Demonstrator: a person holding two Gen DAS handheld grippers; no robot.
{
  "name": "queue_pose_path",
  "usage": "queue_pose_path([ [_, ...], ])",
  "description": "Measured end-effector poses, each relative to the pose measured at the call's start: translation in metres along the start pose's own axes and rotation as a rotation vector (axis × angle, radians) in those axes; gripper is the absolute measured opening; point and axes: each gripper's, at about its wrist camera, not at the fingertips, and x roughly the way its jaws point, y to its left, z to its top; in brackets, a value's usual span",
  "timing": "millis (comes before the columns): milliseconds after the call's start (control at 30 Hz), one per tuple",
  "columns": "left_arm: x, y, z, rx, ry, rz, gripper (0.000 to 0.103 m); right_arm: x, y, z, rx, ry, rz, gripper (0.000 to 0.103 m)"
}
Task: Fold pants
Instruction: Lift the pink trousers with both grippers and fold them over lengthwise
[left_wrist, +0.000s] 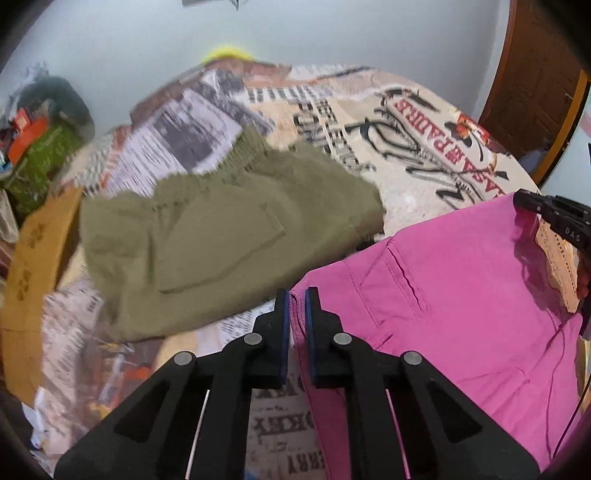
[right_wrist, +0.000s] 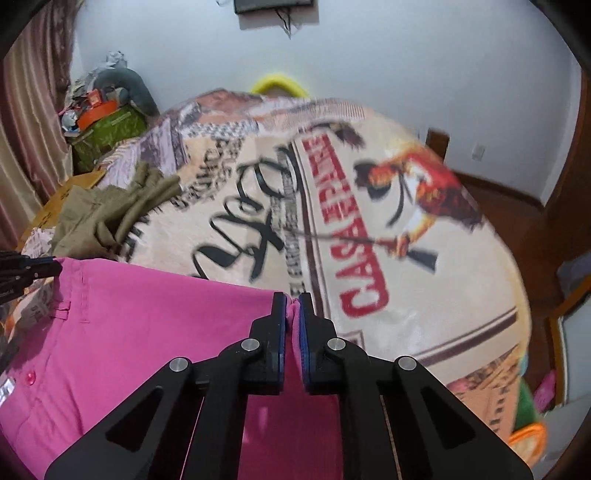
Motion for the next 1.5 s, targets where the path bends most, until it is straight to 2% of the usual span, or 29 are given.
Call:
queue_pose_path([
  [133, -0.028, 0.004, 0.017, -0.02, -0.066, 0.027, 0.008, -0.018, 0.01, 0.018, -0.006, -0.059, -0.031, 0.005],
  [267, -0.055, 0.012, 0.032, -0.039, -0.115, 0.028, 0.008, -0.035, 0.016, 0.033, 0.024, -0.101, -0.025, 0.005],
  [367, -0.07, 0.015, 0.029, -0.036, -0.128, 0.022, 0.008, -0.051, 0.021, 0.036, 0.034, -0.121, -0.007, 0.005],
  [533, -0.091, 0.017, 0.014, -0.036, -0.123, 0.001, 0.007, -0.083, 0.032, 0.02, 0.023, -0.142, 0.03, 0.005],
  [633, -0.107, 0.01, 0.001, -0.006, -0.135, 0.019, 0.007, -0.1, 0.038, 0.007, 0.017, -0.141, 0.049, 0.004],
  [767, -0.131, 0.003, -0.022, 0.003, -0.152, 0.005, 0.007, -0.126, 0.046, -0.013, 0.001, -0.141, 0.052, 0.004],
  [1000, -0.163, -0.011, -0.071, 0.03, -0.151, -0.011, 0.007, -0.159, 0.052, -0.046, 0.057, -0.132, 0.091, 0.004],
  [1367, -0.183, -0.031, -0.145, 0.067, -0.077, -0.045, 0.007, -0.183, 0.064, -0.115, 0.154, -0.093, 0.123, 0.004],
  [1500, -0.181, -0.039, -0.167, 0.082, -0.042, -0.064, 0.007, -0.182, 0.064, -0.137, 0.173, -0.06, 0.11, 0.005],
])
